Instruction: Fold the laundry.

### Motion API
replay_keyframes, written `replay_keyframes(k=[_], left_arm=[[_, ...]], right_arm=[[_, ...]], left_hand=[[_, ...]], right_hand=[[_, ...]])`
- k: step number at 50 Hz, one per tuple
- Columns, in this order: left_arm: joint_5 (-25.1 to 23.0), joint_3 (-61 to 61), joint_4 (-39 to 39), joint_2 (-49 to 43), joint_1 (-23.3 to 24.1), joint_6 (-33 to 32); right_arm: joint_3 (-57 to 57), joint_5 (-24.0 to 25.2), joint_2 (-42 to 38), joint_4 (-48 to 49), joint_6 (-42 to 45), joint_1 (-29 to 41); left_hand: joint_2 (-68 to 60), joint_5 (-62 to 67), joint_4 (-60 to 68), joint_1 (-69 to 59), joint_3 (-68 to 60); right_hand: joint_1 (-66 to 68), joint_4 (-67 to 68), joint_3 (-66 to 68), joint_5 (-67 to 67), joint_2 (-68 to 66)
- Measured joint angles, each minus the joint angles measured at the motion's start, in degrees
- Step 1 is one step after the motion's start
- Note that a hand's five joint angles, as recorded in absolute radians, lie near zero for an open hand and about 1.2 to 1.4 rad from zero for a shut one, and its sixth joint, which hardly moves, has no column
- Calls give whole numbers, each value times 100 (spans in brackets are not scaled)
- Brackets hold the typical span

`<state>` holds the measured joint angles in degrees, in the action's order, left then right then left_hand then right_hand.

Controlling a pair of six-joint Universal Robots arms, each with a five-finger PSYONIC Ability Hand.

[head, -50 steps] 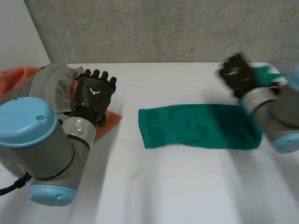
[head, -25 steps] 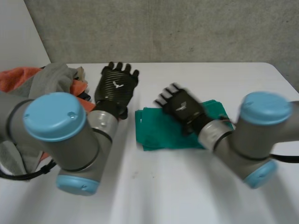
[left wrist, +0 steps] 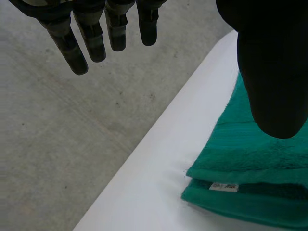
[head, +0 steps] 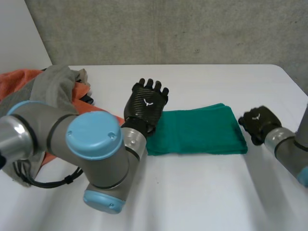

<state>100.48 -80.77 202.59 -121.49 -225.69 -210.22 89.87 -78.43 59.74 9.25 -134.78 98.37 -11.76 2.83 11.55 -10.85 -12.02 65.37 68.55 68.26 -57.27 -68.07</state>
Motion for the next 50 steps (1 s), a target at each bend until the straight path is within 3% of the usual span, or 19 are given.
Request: replay_keyframes(k=[5, 11, 12, 14, 16, 19, 23, 29, 32, 50], left_arm=[[23, -346, 10, 503, -211, 16], [68, -791, 12, 1044, -568, 77], [69, -812, 12, 1063, -581, 83], [73, -983, 5, 1177, -662, 140], [67, -1104, 0, 1232, -693, 211], [57, -1207, -5, 1266, -701, 300], [29, -1339, -15, 1300, -655, 538], [11, -1343, -15, 1302, -532, 760], [4, -1328, -12, 1299, -468, 811], [-2, -1305, -8, 1294, -405, 826]], right_arm=[[-458, -134, 120, 198, -42, 778], [-744, 39, 124, 520, -177, 1693], [-758, 63, 109, 558, -220, 1810], [-725, 68, 78, 625, -476, 2024], [-638, 38, 75, 639, -825, 2038], [-486, 34, 112, 610, -1332, 1833], [-52, 419, 330, 369, -2238, 721], [386, 1314, 477, -43, -2350, -536], [508, 1591, 454, -144, -2250, -814], [418, 1702, -53, -108, -2093, -808]], left_hand=[[0, 0, 0, 0, 0], [26, 0, -33, 0, 39], [26, 0, -33, 0, 39], [26, 0, -32, 0, 39], [26, 0, -33, 0, 39], [26, 0, -33, 0, 39], [26, 0, -33, 0, 39], [26, 0, -33, 0, 39], [26, 0, -33, 0, 39], [26, 0, -33, 0, 39]], right_hand=[[0, 7, 0, 0, 0], [-37, -70, -81, 64, 77], [-321, -524, -516, 369, 506], [-2518, -2652, -2639, 2600, 2821], [-3946, -4193, -4166, 4147, 4233], [-4273, -4655, -4584, 4625, 4554], [-4273, -4709, -4605, 4698, 4554], [-4163, -4480, -4483, 4278, 4516], [-3676, -3981, -3985, 3813, 4023], [-2349, -2626, -2597, 2496, 2675]])
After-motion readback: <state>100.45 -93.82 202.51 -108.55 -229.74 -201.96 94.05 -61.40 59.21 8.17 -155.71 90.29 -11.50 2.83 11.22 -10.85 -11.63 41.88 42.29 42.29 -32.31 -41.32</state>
